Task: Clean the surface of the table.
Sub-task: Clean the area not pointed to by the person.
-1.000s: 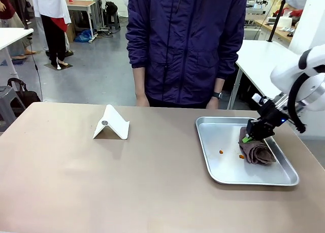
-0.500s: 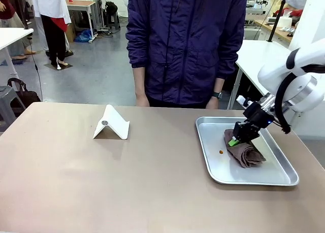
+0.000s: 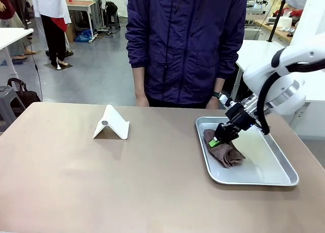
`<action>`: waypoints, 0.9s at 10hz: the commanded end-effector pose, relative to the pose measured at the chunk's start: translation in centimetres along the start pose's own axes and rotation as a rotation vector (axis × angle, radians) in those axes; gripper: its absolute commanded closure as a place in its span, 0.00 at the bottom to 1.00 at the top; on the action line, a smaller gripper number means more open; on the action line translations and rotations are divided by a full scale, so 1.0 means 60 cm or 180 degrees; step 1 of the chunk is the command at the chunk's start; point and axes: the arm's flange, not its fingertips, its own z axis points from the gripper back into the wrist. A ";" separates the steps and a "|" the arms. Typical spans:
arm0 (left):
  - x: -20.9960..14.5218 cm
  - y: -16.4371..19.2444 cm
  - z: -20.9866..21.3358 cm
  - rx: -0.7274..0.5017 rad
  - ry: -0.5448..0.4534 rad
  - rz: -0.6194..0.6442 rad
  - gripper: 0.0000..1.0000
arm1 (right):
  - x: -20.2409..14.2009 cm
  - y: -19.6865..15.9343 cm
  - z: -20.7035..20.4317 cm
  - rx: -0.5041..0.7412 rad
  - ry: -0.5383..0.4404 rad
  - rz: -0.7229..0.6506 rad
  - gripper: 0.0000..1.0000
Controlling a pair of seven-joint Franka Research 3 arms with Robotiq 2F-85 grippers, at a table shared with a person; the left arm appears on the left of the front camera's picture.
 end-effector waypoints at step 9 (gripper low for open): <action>-0.003 -0.007 -0.001 -0.0025 0.0012 0.0027 0.79 | -0.052 -0.046 0.059 -0.0515 0.0432 -0.0019 1.00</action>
